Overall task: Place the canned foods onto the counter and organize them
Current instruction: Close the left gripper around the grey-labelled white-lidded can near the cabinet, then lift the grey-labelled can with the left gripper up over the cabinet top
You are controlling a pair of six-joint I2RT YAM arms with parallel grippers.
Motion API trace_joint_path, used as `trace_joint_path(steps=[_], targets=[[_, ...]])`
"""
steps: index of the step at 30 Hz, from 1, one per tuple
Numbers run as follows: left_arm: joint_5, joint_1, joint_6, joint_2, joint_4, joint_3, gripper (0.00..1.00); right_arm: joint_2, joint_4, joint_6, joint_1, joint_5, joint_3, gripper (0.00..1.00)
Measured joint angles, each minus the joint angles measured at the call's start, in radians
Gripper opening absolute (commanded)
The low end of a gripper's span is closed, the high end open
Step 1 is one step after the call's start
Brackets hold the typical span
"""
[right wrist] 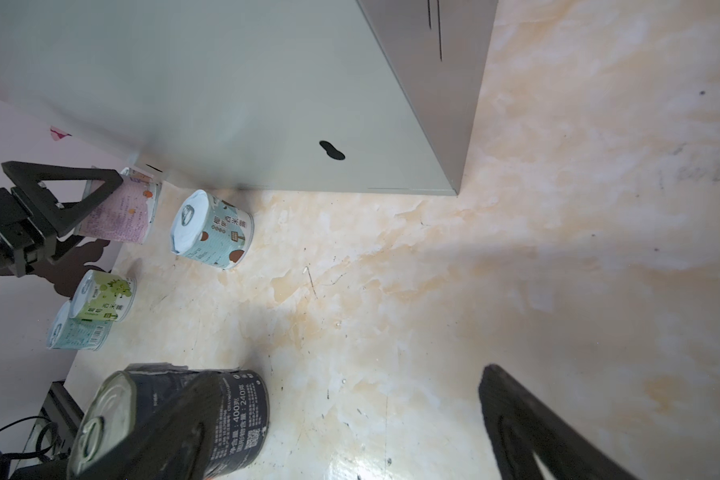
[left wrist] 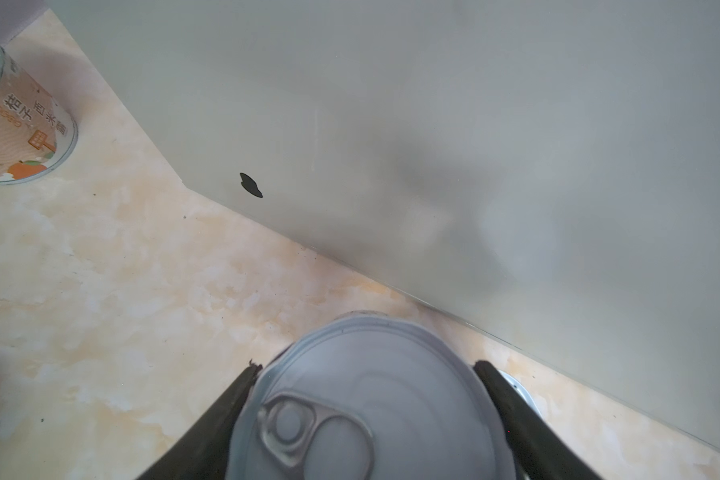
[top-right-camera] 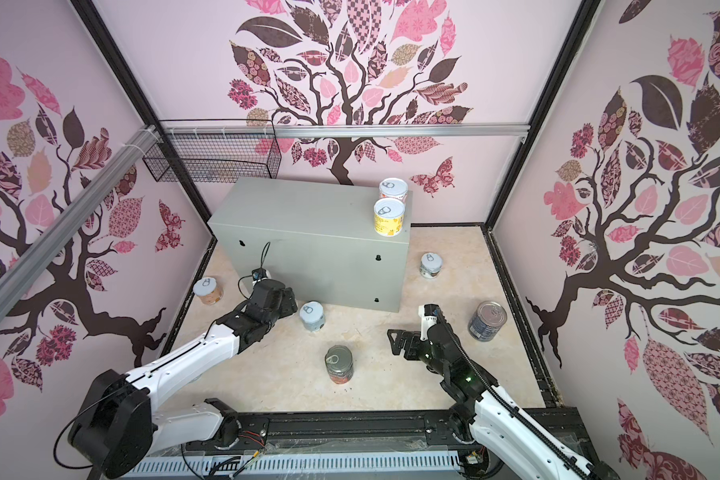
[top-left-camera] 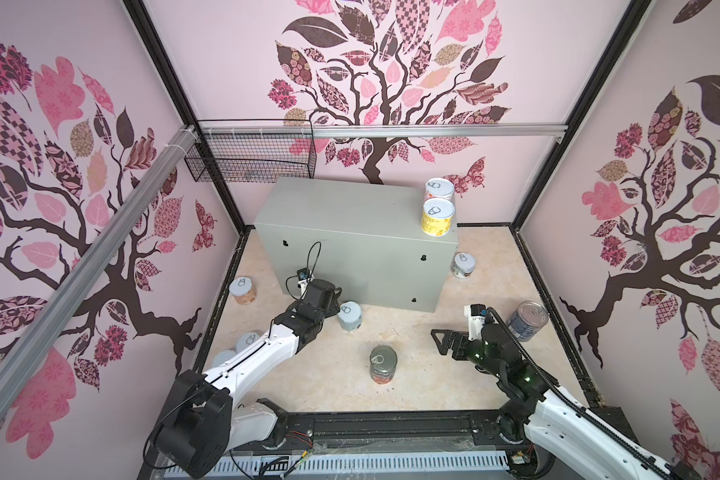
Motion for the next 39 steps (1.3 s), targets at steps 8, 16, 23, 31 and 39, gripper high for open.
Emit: trace_joint_path(steps=[8, 16, 23, 31, 39], targets=[[0.031, -0.039, 0.053, -0.151, -0.158, 0.015, 0.6, -0.046, -0.057, -0.002, 0.0, -0.027, 0.053, 1.0], [0.076, -0.05, 0.126, -0.272, -0.341, 0.113, 0.59, -0.056, -0.12, -0.051, 0.0, -0.113, 0.108, 1.0], [0.101, -0.05, 0.216, -0.289, -0.492, 0.282, 0.58, -0.059, -0.163, -0.071, 0.0, -0.159, 0.159, 1.0], [0.137, -0.053, 0.336, -0.185, -0.666, 0.554, 0.57, -0.031, -0.198, -0.109, 0.0, -0.218, 0.203, 1.0], [0.142, -0.057, 0.404, -0.106, -0.76, 0.742, 0.57, -0.009, -0.204, -0.136, 0.0, -0.245, 0.228, 1.0]])
